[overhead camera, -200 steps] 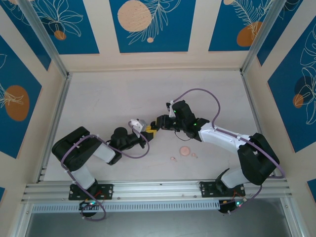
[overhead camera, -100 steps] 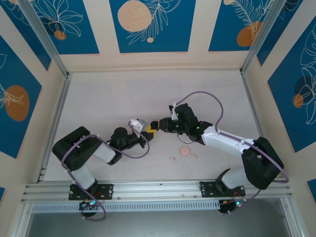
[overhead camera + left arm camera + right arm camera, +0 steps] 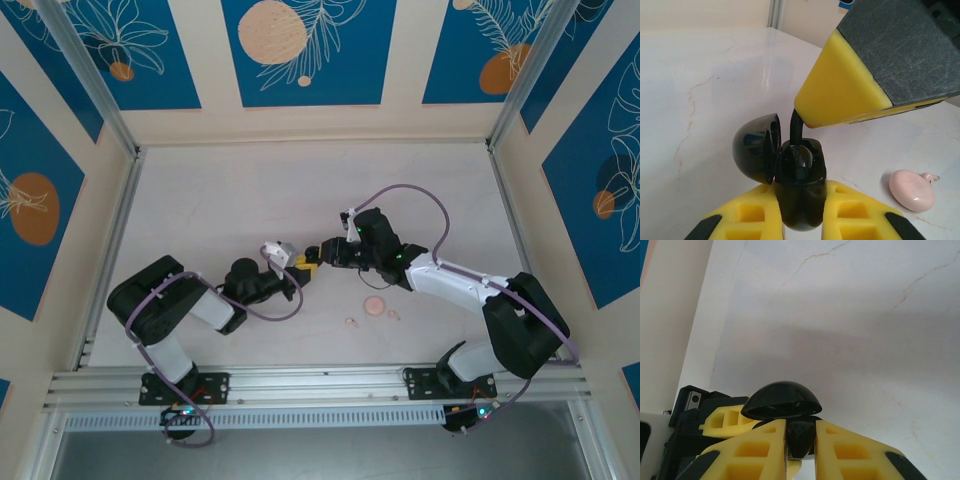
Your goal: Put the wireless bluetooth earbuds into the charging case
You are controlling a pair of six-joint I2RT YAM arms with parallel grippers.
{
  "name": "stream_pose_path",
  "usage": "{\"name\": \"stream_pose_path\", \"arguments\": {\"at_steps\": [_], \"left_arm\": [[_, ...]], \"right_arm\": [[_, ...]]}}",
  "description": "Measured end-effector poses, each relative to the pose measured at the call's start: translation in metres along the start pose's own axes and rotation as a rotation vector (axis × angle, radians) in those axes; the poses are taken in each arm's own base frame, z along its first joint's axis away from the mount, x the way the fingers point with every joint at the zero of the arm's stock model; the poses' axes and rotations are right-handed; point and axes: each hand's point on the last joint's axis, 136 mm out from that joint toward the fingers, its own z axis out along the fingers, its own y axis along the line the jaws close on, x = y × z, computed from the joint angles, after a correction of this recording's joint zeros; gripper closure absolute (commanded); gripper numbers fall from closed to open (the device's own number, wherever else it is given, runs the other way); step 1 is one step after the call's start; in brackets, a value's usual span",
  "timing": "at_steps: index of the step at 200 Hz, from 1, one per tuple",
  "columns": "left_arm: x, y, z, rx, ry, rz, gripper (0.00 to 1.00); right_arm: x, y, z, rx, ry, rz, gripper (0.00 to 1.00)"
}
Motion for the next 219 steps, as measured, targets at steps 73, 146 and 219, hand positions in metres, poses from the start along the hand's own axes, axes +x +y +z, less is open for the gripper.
{"name": "stream_pose_path", "arguments": {"at_steps": [73, 146, 219], "left_arm": [[0.000, -0.007, 0.000, 0.040, 0.002, 0.007, 0.91], [0.000, -0.017, -0.001, 0.098, 0.006, 0.024, 0.91], [-0.005, -0.026, -0.004, 0.138, -0.004, 0.049, 0.90]], "right_arm": [[0.003, -0.003, -0.008, -0.067, 0.084, -0.031, 0.81], [0.009, -0.001, -0.015, -0.120, 0.151, -0.091, 0.81], [0.012, 0.004, -0.024, -0.165, 0.192, -0.179, 0.82]]}}
